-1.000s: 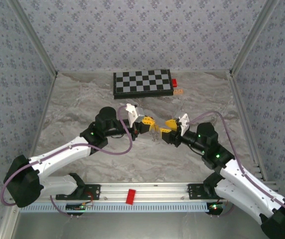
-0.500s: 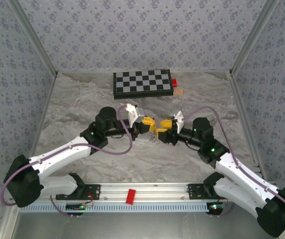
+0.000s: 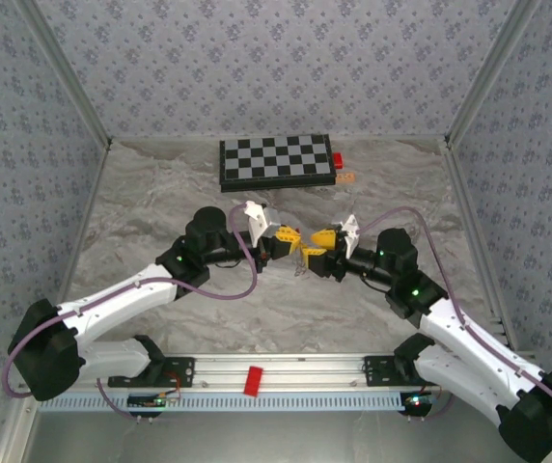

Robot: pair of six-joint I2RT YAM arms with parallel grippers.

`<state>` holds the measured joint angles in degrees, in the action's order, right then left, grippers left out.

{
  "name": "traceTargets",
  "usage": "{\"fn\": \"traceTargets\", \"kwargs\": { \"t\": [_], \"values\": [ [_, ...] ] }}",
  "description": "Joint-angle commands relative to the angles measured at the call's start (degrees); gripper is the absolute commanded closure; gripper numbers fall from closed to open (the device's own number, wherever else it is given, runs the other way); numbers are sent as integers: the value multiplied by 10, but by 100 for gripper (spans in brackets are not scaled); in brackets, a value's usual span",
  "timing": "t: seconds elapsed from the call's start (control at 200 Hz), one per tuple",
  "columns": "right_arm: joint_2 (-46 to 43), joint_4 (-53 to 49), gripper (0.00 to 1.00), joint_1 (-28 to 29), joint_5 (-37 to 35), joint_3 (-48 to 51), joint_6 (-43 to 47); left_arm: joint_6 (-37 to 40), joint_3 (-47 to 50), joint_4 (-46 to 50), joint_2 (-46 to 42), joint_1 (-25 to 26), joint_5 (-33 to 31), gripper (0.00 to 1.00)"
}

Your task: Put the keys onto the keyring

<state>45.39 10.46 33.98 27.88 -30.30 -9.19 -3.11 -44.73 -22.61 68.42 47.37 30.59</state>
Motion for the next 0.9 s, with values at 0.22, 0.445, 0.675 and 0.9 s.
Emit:
{"fn": "traceTargets", "kwargs": {
  "t": [0.22, 0.445, 0.675, 0.9],
  "values": [
    [-12, 33, 47, 9, -18, 0, -20, -6, -26, -25, 1, 4, 10, 100],
    [-31, 35, 49, 5, -62, 8, -17, -4, -24, -21, -3, 4, 10, 100],
    [-9, 51, 50, 3, -23, 5, -27, -5, -31, -21, 2, 4, 13, 100],
    [12, 53, 49, 3, -12, 7, -25, -10, -34, -27, 7, 5, 19, 100]
  ]
}}
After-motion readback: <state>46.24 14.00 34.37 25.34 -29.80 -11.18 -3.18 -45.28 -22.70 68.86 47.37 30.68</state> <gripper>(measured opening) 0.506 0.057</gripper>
